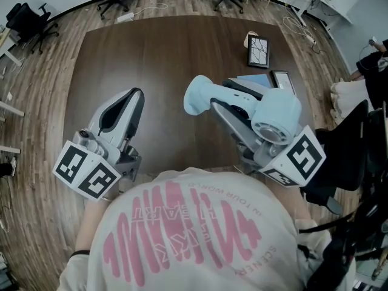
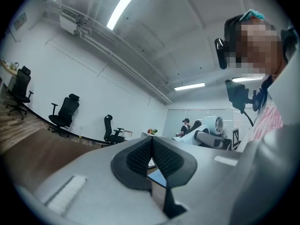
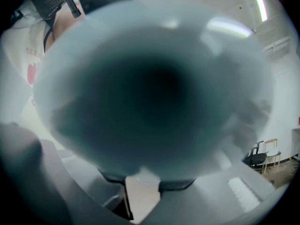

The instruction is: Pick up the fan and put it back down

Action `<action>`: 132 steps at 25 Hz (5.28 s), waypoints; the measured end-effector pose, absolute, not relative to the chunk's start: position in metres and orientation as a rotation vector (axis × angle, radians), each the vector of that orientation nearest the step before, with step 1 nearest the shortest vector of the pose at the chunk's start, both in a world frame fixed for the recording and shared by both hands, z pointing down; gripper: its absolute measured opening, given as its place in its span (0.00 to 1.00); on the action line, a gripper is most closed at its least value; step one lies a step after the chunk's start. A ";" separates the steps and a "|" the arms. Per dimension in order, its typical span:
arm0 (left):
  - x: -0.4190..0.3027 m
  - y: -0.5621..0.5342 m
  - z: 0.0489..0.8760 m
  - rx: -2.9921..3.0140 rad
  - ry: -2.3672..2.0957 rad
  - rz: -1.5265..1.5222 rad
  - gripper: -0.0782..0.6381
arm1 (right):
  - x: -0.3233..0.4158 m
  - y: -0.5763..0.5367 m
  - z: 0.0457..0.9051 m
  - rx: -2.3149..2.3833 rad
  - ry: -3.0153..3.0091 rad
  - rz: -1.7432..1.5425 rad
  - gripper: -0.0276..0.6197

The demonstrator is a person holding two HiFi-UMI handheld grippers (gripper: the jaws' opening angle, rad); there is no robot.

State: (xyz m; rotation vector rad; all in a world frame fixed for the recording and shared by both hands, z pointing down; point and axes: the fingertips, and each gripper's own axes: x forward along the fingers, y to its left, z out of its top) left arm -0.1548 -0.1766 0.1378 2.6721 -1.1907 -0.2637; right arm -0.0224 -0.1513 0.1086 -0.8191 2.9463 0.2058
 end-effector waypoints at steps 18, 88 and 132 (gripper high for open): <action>-0.146 -0.172 0.169 2.570 -1.239 -0.217 0.14 | -0.011 -0.169 0.158 -0.803 3.033 0.041 0.27; -0.161 -0.149 0.265 2.166 -1.534 -0.088 0.14 | 0.030 -0.254 0.429 -0.972 3.306 -0.714 0.27; -0.168 -0.145 0.265 2.142 -1.562 -0.099 0.14 | 0.018 -0.254 0.434 -0.946 3.432 -0.565 0.27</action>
